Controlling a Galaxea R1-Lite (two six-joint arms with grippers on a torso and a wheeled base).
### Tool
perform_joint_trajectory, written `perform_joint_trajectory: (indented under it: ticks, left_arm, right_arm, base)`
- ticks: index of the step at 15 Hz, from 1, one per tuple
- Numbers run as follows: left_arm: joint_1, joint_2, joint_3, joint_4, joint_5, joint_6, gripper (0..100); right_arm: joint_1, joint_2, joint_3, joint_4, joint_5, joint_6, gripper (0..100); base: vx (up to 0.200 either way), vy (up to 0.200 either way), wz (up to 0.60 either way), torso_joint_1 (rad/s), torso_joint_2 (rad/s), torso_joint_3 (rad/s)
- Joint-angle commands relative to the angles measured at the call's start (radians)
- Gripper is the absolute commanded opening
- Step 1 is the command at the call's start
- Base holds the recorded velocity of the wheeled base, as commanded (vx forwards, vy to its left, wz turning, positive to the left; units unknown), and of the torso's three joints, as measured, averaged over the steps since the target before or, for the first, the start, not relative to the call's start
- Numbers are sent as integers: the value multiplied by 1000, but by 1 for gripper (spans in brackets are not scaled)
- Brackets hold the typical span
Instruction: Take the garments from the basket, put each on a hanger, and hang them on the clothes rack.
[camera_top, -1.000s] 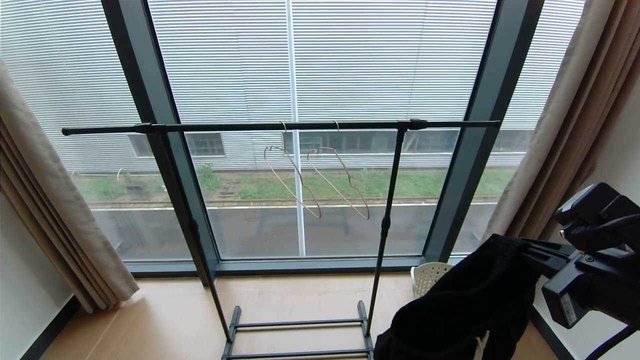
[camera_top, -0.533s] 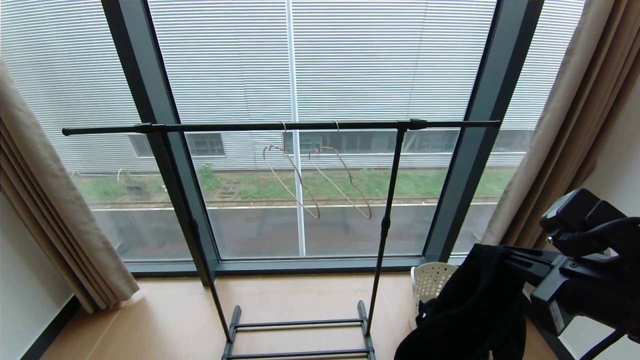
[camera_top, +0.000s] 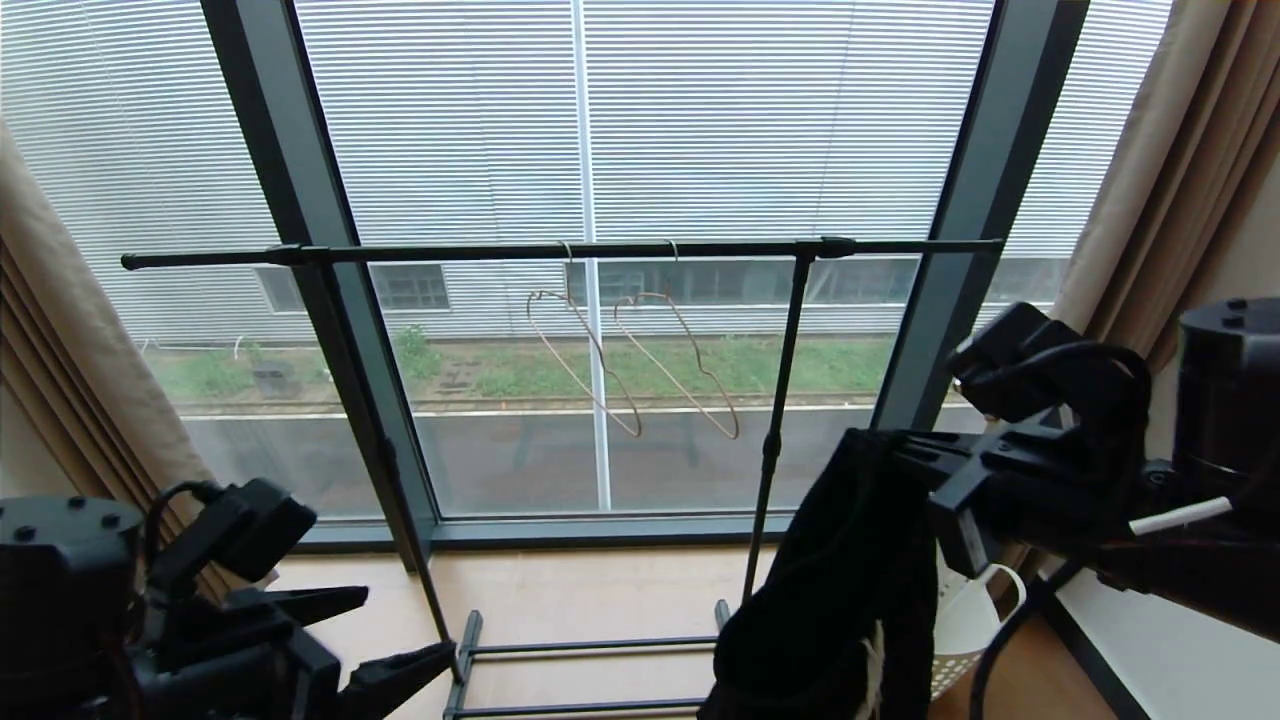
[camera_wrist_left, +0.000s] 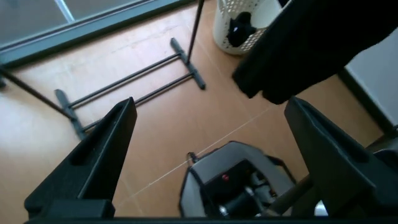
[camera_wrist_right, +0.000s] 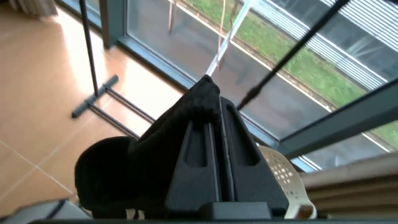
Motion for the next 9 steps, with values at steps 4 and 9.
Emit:
perform_joint_trajectory:
  ticks: [4,9]
  left_arm:
    - [-59,283,-182,-34,2,-98,100]
    - [-89,429,-277,-35,4,-100,100]
  right_arm:
    - [93,240,-225,-2,-10,45,0]
    - [129,262,-282,-5,-10,50,0]
  base:
    - [0,0,0,0,0,0]
    - [0,0,0,0,0,0]
